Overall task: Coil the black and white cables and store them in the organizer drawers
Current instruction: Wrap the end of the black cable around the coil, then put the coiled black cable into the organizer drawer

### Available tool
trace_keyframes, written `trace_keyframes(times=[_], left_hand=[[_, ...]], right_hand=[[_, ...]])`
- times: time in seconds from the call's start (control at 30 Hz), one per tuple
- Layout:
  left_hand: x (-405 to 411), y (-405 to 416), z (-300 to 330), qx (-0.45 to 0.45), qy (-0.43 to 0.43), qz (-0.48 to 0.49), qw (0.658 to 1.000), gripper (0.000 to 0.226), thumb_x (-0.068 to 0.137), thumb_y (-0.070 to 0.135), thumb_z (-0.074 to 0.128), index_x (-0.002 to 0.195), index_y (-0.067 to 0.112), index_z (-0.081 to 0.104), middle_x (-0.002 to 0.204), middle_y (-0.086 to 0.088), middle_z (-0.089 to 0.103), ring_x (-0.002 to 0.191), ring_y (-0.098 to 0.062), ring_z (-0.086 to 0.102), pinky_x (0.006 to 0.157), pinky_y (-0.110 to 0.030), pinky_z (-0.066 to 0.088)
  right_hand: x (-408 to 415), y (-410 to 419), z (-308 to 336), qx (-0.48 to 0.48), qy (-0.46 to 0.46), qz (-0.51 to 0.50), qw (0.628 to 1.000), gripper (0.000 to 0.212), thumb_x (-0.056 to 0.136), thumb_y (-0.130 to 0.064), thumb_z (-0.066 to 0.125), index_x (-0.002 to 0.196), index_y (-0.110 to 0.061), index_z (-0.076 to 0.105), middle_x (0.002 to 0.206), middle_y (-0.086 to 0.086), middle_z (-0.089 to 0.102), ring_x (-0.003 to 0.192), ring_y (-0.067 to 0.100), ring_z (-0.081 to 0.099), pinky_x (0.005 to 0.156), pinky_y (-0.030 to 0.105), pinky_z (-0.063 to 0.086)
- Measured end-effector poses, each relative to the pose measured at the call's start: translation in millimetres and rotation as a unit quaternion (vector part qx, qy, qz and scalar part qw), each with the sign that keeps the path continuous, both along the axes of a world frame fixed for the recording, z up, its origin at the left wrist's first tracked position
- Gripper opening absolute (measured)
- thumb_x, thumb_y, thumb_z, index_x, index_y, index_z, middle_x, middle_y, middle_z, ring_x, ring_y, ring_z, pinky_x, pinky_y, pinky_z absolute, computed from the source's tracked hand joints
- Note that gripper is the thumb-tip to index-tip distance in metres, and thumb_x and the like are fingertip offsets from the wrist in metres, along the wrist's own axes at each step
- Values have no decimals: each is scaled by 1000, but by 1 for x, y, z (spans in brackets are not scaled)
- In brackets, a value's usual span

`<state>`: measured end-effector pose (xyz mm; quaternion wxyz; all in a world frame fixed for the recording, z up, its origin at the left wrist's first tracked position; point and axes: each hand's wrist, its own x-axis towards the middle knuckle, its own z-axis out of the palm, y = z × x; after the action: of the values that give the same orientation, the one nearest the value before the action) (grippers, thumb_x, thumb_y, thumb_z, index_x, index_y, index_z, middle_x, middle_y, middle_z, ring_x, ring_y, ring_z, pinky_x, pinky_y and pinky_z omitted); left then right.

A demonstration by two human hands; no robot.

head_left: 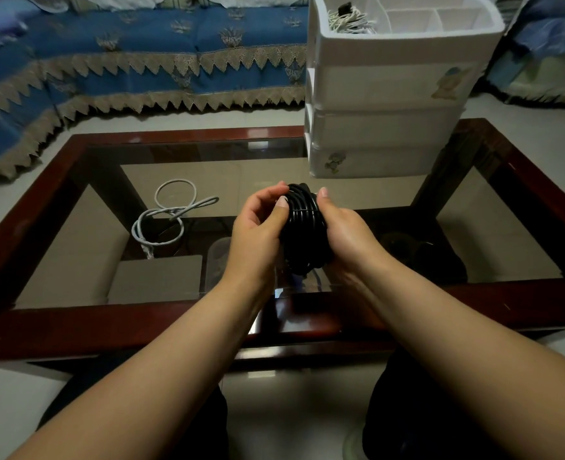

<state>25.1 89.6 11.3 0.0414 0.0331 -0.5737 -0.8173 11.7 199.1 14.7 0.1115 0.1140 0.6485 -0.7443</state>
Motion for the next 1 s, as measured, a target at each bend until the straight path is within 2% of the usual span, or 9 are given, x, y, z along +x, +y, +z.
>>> trace_keyframes(times=[0.07,0.17,0.3,0.43,0.57,0.67,0.8,0.93,1.0], left_hand=[[-2,-1,-1,34,-20,-17,999,17,95,2,51,101,13,63,127,-3,60,104,-11,64,78,-17,53],[-9,-4,-5,7,-26,-36,999,17,92,3,56,100,16,65,124,-5,62,99,-11,66,77,-18,52],[-14,-5,-4,15,-51,-59,997,20,91,1,57,103,16,64,103,0,70,86,-7,69,73,-19,53],[-15,-1,-3,69,-115,-64,989,33,88,12,64,118,18,52,121,-9,63,99,-16,68,77,-26,55],[-17,8,-4,2,-130,-91,987,54,89,19,65,137,17,41,128,-13,60,110,-22,64,96,-37,51],[-22,12,-2,21,-137,-115,984,53,89,18,64,138,19,42,126,-11,62,106,-21,66,87,-32,54],[-32,25,-1,4,-129,-128,983,31,100,27,47,131,24,51,117,-5,67,97,-15,66,79,-26,52],[-48,35,2,-54,-128,-97,986,19,101,25,46,112,21,60,106,-2,66,85,-10,61,79,-25,51],[-59,39,4,-48,-137,-88,985,18,99,24,49,112,20,60,106,-2,66,87,-11,61,80,-25,51]], right_hand=[[-1,2,1,6,3,3,1000,50,98,-50,36,93,-13,71,92,13,74,89,26,71,86,42,55],[0,5,2,72,31,28,997,48,100,-47,33,94,-17,69,93,11,72,88,23,70,82,38,56],[1,11,3,115,66,35,991,46,101,-45,31,85,-21,67,81,4,70,76,16,68,64,25,55],[-1,14,8,138,81,22,987,48,101,-46,29,87,-20,66,79,-1,68,74,12,66,62,21,52],[2,23,12,98,72,52,991,51,92,-57,41,92,-14,69,77,1,72,71,13,71,62,23,56],[-1,28,13,69,80,62,993,36,85,-40,66,96,-6,68,84,13,72,72,20,70,66,28,56],[-12,41,18,-6,43,18,999,33,83,-25,70,103,1,66,79,12,68,67,22,66,63,31,55],[-28,66,24,134,74,13,988,12,85,-21,68,92,-11,66,79,7,68,74,22,66,66,32,55],[-40,81,26,202,104,-24,974,5,84,-18,68,86,-18,64,78,6,66,78,25,66,72,37,55]])
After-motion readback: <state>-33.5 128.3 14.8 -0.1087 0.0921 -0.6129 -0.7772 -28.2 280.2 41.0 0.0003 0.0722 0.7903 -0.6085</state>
